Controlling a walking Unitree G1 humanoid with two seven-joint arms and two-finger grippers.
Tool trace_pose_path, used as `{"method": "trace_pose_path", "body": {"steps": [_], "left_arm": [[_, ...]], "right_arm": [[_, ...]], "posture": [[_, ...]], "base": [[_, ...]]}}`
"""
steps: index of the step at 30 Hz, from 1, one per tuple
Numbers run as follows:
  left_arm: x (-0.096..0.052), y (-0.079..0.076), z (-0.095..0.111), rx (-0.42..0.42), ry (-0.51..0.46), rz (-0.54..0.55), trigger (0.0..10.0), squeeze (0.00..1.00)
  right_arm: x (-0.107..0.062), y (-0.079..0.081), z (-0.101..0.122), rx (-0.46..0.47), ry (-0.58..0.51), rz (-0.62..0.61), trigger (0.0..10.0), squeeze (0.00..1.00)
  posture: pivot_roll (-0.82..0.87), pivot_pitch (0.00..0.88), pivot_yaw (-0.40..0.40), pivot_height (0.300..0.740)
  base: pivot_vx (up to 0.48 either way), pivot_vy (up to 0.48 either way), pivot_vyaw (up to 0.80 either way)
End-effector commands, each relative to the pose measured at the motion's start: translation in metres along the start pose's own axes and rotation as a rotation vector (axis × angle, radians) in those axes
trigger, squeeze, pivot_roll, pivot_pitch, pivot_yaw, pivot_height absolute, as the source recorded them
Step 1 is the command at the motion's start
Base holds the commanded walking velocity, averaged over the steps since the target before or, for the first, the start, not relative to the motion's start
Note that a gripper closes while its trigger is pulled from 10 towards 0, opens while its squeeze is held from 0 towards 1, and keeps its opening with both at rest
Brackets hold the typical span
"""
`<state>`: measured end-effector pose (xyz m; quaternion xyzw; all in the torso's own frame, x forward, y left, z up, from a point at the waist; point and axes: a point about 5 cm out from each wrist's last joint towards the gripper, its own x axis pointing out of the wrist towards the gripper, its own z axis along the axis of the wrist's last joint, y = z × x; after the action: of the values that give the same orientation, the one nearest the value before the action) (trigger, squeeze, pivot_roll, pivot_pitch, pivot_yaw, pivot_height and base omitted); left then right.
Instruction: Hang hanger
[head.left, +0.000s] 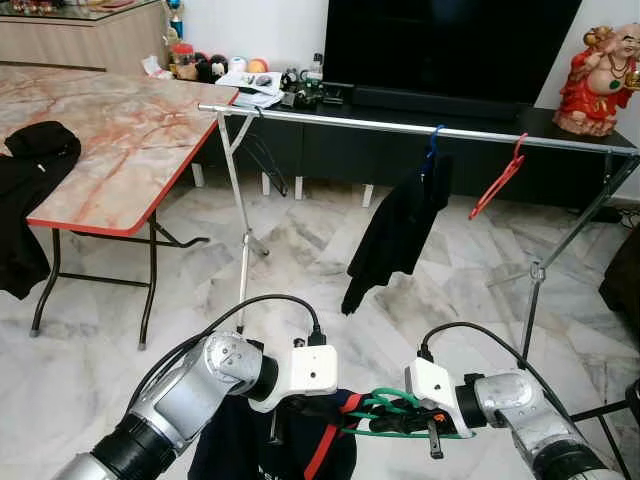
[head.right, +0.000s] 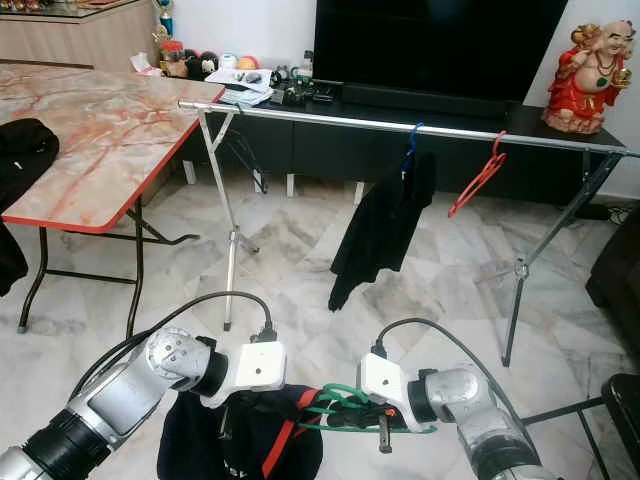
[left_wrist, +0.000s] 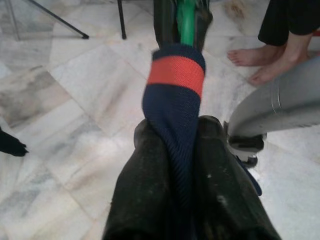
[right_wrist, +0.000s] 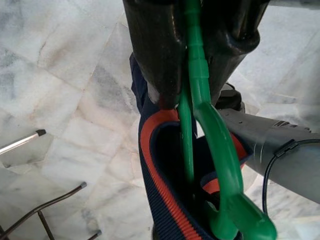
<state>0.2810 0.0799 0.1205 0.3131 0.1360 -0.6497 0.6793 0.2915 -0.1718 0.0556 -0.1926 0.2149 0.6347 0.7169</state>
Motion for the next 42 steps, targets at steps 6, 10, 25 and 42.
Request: {"method": "trace_pose_path", "body": {"steps": [6, 10, 25, 42], "left_arm": [[-0.003, 0.005, 0.01, 0.041, -0.028, 0.008, 10.0, 1.0], [-0.003, 0.006, 0.011, 0.042, -0.029, 0.012, 10.0, 1.0], [-0.05, 0.03, 0.007, -0.065, -0.101, 0.328, 10.0, 1.0], [-0.012, -0.001, -0.03, -0.228, -0.013, 0.494, 10.0, 0.0]], "right_arm": [[0.002, -0.005, 0.001, -0.017, -0.023, -0.12, 0.0, 0.0], [0.002, -0.005, 0.001, -0.016, -0.02, -0.136, 0.0, 0.0], [0.002, -0.015, 0.004, 0.009, -0.103, -0.347, 0.0, 0.0], [-0.003, -0.034, 0.021, -0.03, -0.12, -0.488, 0.0, 0.0]], "posture": [[0.04, 0.011, -0.075, 0.74], [0.04, 0.009, -0.075, 0.74], [0.04, 0.018, -0.086, 0.74], [0.04, 0.027, -0.091, 0.74]], "base": [[0.0, 0.0, 0.0], [0.0, 0.0, 0.0], [0.0, 0.0, 0.0], [0.0, 0.0, 0.0]]}}
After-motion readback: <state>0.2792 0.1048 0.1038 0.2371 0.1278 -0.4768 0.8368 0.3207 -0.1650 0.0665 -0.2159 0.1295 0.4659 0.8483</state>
